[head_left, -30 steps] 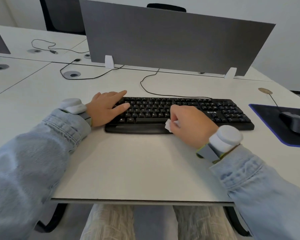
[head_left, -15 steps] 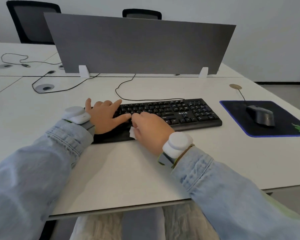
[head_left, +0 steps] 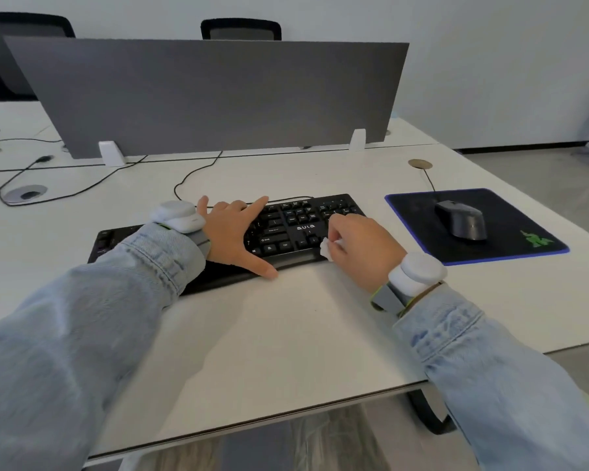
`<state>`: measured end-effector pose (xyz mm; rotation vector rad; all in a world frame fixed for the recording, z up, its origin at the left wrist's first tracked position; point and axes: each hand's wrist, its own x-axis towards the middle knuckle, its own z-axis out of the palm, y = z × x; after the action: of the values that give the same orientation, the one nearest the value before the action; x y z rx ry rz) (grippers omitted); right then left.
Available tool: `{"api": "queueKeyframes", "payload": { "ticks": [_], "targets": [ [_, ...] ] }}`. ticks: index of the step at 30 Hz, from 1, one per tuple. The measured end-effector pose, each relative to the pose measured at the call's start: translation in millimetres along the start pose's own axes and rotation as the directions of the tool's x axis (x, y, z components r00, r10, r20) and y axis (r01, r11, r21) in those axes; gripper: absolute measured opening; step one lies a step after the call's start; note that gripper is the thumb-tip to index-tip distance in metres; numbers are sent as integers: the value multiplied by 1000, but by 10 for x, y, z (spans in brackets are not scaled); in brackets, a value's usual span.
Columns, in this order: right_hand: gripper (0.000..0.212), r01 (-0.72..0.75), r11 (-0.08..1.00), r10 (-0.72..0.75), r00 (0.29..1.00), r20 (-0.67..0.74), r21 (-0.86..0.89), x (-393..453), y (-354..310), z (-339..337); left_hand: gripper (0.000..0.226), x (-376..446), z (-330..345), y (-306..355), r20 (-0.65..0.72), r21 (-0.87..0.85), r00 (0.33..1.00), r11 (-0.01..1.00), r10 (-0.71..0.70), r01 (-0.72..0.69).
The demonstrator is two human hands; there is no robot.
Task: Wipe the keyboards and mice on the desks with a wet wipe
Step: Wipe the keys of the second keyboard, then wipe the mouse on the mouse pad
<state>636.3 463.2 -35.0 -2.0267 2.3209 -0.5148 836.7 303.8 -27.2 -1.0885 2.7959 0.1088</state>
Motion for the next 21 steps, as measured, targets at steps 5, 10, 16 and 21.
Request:
{"api": "queueKeyframes", "payload": {
  "ticks": [5,10,16,21],
  "targets": [
    [10,-69,997,69,998,-13,16,-38,276,-117,153,72,-40,198,7,-11,1000,1000,20,-20],
    [12,-106,994,106,994,-2,33,-97,372,-260,166,67,-100,238,16,-29,1000,1000,5,-5],
    [16,-75,982,84,995,-44,174,-322,726,-480,165,35,-100,222,38,-6,999,1000,23,-23],
    [10,-82,987,104,982,-157,140,-388,1135,-645,162,29,-161,232,98,1,995,999,33,-33]
  ]
}}
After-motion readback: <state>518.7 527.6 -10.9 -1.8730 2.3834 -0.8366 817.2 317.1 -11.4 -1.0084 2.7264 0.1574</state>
